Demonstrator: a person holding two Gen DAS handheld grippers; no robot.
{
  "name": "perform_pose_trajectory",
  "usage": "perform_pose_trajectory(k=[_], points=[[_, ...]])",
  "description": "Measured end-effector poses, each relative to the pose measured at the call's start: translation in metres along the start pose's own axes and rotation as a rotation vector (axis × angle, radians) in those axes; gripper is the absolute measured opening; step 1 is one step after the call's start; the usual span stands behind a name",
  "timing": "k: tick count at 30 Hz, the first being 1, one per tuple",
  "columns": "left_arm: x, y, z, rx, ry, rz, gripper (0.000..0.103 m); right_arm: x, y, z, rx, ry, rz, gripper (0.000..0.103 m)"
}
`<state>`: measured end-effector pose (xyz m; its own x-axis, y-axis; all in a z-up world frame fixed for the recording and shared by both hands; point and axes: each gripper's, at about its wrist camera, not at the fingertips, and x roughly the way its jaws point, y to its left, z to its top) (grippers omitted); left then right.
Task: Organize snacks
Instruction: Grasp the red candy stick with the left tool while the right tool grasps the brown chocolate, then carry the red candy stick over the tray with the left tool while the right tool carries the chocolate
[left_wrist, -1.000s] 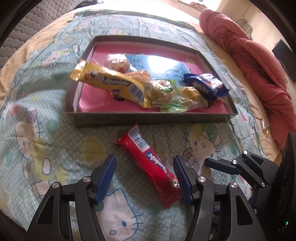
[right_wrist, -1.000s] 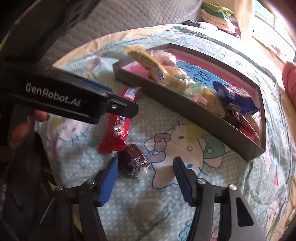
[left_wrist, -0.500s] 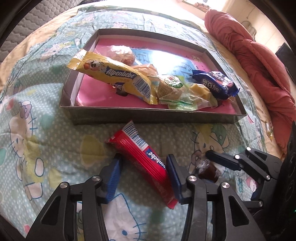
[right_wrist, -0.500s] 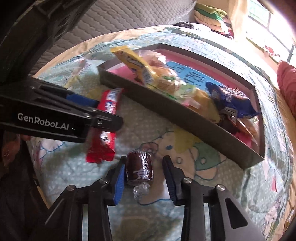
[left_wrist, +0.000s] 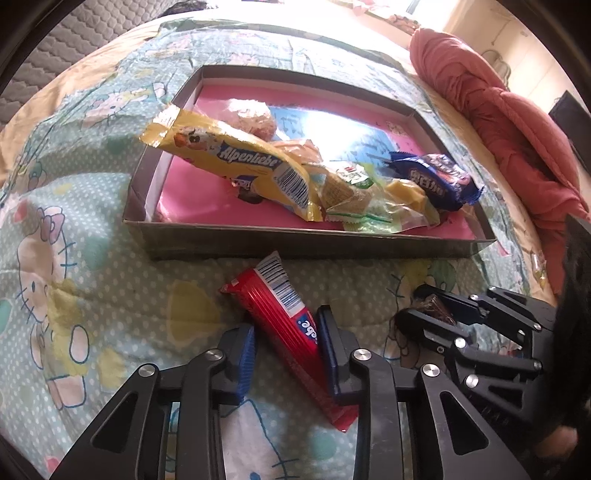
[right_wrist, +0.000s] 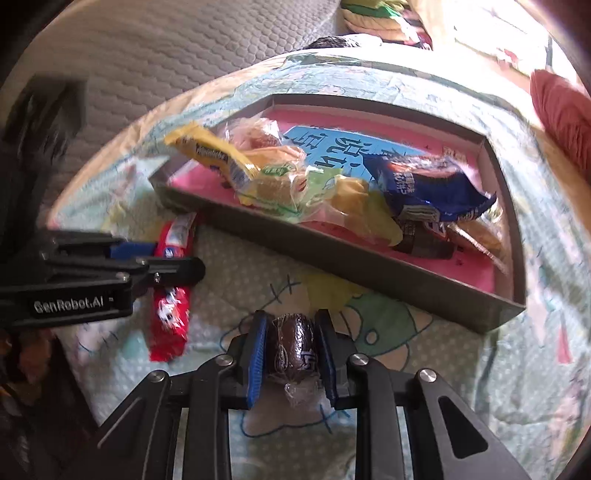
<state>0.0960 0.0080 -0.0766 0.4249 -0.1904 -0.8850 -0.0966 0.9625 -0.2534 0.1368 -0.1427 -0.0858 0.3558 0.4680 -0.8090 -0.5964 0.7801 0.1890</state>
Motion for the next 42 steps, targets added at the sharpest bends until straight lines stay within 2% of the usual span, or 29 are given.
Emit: perform_pose_trajectory(k=[4, 9, 16, 28, 42], points=[[-0.011, -0.004, -0.002, 0.025, -0.016, -0.016, 0.027, -0.003, -0.012, 0.001, 0.090, -0.013, 0.083, 0.026], [-0.020, -0.007, -0.004, 0.042, -0.029, -0.021, 0.025, -0.010, -0.007, 0.001, 0.080, -0.031, 0.100, 0.026], [-0.035, -0.015, 0.000, 0.054, -0.066, -0.025, 0.025, -0.024, -0.004, 0.004, 0.064, -0.083, 0.062, 0.026], [-0.067, -0.026, 0.016, 0.057, -0.151, -0.018, 0.025, -0.051, -0.017, 0.015, 0.100, -0.199, 0.074, 0.026], [-0.072, -0.030, 0.039, 0.040, -0.208, -0.004, 0.025, -0.070, -0.051, 0.026, 0.194, -0.283, 0.072, 0.026]])
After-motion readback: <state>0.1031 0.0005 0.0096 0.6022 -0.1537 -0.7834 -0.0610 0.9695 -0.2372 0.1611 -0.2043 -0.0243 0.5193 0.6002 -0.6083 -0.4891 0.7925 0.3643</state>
